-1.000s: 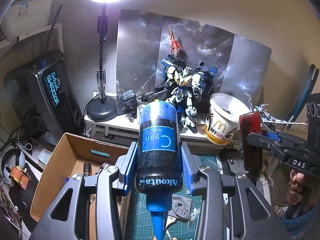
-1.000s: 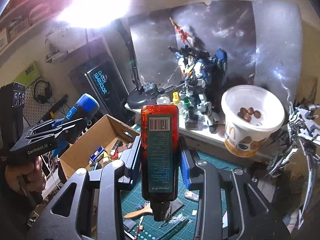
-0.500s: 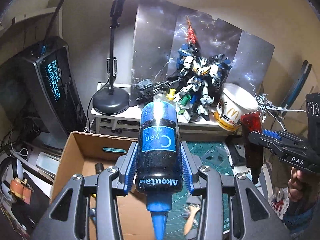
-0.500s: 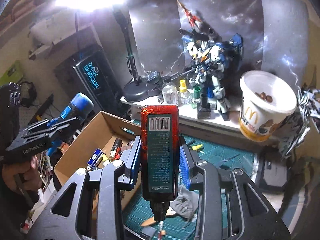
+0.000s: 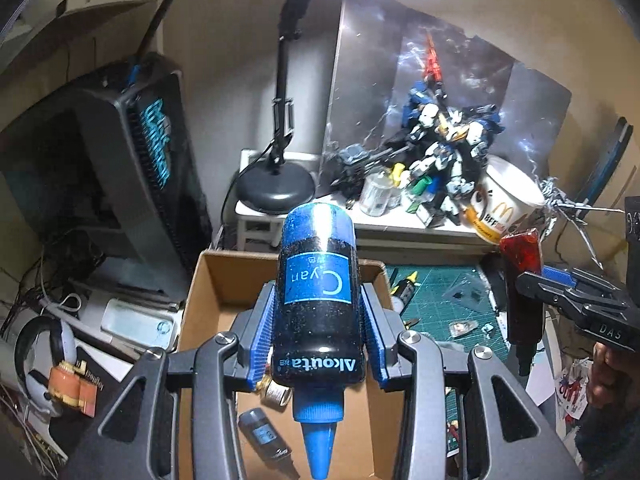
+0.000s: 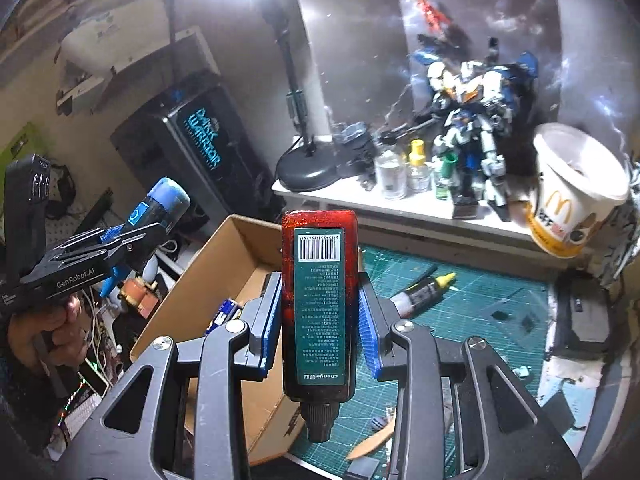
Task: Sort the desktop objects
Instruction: 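Carry both bottles over the cardboard box and lower them inside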
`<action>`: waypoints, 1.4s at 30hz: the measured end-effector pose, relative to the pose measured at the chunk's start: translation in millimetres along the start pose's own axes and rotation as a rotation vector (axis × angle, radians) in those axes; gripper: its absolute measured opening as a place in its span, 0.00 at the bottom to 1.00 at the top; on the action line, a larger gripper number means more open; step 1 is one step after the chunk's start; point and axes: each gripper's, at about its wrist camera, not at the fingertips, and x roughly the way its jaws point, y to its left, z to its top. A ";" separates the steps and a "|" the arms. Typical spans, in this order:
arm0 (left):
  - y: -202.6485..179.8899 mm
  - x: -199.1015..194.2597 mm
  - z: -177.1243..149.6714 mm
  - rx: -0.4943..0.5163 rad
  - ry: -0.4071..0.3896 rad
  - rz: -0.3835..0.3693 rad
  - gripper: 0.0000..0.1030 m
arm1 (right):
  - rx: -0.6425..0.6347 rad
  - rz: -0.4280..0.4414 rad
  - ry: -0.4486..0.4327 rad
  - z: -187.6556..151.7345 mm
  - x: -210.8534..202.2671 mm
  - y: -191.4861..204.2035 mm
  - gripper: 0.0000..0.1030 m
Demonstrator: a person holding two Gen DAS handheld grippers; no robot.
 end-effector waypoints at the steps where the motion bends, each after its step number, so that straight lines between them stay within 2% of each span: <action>1: 1.1 -0.1 -3.4 -0.005 0.006 0.016 0.39 | -0.004 0.012 0.004 -0.5 2.8 0.7 0.31; 10: 11.3 2.7 -38.8 -0.075 0.094 0.099 0.39 | -0.030 0.122 0.067 -12.8 30.7 8.4 0.31; 18: 30.9 26.8 -56.1 -0.084 0.208 0.072 0.39 | -0.030 0.144 0.146 -21.3 59.8 30.4 0.31; 25: 53.2 62.5 -73.1 -0.085 0.336 0.012 0.39 | 0.045 0.122 0.247 -37.0 100.6 53.3 0.31; 32: 60.6 98.0 -90.2 -0.079 0.469 -0.052 0.39 | 0.114 0.023 0.353 -58.6 140.9 70.3 0.31; 42: 69.1 140.4 -107.7 -0.054 0.624 -0.025 0.39 | 0.167 -0.039 0.485 -79.7 184.3 83.5 0.31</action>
